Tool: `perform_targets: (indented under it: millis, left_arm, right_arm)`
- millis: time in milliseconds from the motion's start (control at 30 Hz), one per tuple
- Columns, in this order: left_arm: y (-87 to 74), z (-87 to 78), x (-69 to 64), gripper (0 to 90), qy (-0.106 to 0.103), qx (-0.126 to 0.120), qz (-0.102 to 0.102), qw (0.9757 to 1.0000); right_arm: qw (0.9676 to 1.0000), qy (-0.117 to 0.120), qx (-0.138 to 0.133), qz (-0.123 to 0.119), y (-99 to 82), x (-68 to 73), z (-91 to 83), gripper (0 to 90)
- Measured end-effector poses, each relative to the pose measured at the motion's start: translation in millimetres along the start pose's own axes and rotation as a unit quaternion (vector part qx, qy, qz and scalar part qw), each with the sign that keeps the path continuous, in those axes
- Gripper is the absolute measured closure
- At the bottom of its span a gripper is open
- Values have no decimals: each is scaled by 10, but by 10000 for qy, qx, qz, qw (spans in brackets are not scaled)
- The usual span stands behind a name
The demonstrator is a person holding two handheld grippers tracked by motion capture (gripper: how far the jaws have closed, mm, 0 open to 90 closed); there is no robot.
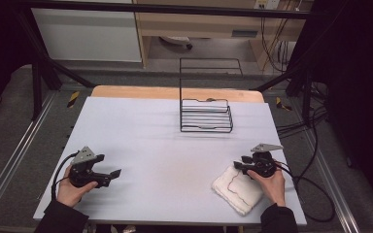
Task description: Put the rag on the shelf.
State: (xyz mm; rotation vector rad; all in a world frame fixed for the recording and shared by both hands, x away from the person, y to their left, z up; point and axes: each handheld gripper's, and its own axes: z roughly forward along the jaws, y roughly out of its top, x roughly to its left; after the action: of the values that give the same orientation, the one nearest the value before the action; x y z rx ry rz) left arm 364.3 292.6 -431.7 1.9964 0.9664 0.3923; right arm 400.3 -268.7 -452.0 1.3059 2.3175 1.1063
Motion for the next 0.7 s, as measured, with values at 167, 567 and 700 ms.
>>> perform_targets:
  millis: [167,567,700]
  left_arm:
    - [-2,-2,6,80,22,8,-8,10000]
    - [-2,-7,11,86,46,-6,-19,10000]
    - [-1,-14,21,88,74,3,1,10000]
  right_arm:
    - [9996,217,81,146,-1,3,14,644]
    - [9994,283,138,111,25,29,-6,828]
    - [9995,245,74,-157,59,93,-4,834]
